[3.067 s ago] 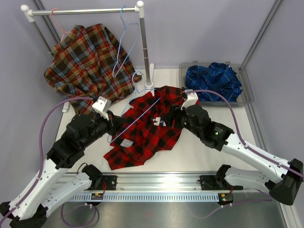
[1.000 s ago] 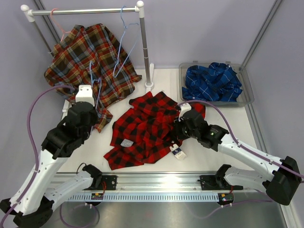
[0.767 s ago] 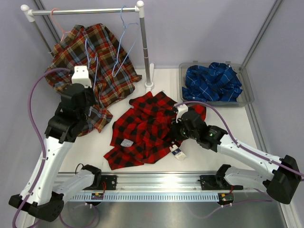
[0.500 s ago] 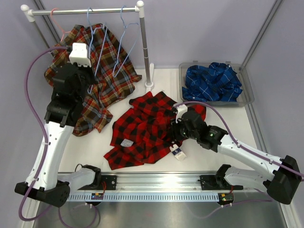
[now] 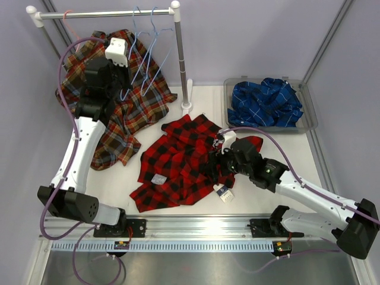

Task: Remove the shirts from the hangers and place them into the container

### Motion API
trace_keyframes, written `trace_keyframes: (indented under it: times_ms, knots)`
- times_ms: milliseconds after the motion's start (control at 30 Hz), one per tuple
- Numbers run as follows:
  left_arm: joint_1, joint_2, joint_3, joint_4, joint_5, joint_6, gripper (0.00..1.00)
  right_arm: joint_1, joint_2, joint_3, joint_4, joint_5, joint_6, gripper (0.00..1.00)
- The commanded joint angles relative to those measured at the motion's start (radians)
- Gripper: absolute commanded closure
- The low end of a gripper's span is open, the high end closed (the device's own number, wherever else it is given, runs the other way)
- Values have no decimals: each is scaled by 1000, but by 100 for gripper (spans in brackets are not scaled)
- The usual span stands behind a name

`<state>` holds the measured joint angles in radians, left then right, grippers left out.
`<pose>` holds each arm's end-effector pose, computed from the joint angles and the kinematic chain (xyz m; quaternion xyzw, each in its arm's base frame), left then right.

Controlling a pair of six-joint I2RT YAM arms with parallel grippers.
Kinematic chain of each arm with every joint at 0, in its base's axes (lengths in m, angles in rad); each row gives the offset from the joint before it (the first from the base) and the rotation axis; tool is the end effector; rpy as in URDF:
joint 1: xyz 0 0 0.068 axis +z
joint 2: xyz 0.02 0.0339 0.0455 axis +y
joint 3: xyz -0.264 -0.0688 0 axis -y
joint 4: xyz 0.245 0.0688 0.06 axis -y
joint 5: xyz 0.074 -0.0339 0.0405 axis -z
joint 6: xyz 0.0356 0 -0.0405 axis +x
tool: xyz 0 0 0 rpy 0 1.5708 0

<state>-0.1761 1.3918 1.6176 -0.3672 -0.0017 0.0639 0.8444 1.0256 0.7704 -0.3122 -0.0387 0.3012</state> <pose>0.3021 -0.0537 0.4712 0.0899 0.7499 -0.0361 0.6544 0.1502 0.1711 0.2765 -0.2441 0.8420 0.2749 0.3949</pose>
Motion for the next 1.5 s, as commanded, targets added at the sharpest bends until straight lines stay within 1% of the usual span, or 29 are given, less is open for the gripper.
trace_keyframes:
  times_ms: [0, 233, 367, 500, 667, 867, 1000, 1100, 1133, 1200, 1233, 1267, 1333, 1367, 1467]
  knots:
    - [12, 25, 60, 94, 69, -13, 100, 10, -30, -2, 10, 5, -16, 19]
    - [35, 69, 16, 165, 78, -52, 100, 10, -45, -11, 7, 11, -8, 17]
    - [43, 88, 41, 192, 91, -59, 100, 10, -44, -8, 2, 8, -4, 17]
    - [43, 64, 50, 238, 115, -98, 100, 10, -55, -10, -2, 17, 1, 17]
    - [44, 111, 85, 215, 114, -95, 100, 12, -55, -8, -4, 13, 10, 16]
    - [44, 153, 38, 209, 100, -101, 100, 10, -70, -10, -13, 30, 13, 14]
    - [49, 162, 21, 188, 108, -113, 96, 10, -70, -13, -13, 30, 16, 14]
    - [50, 136, 27, 168, 97, -122, 87, 10, -67, -11, -14, 33, 19, 13]
    - [50, 125, 27, 162, 97, -124, 76, 12, -67, -11, -15, 34, 19, 13]
    - [50, 86, 30, 140, 94, -125, 67, 10, -67, -11, -15, 33, 18, 12]
    - [50, 70, 30, 131, 91, -125, 62, 10, -67, -11, -15, 66, 18, 12]
    - [50, 52, 24, 125, 85, -125, 52, 10, -58, -11, -11, 72, 13, 11]
    - [50, -8, 7, 110, 77, -127, 41, 10, -42, -10, -4, 89, 4, 10]
    - [50, -28, -10, 102, 62, -130, 30, 10, -16, -5, 2, 91, 0, 9]
    - [50, -109, -44, 50, 20, -124, 10, 19, 56, 16, 28, 114, -8, 4]
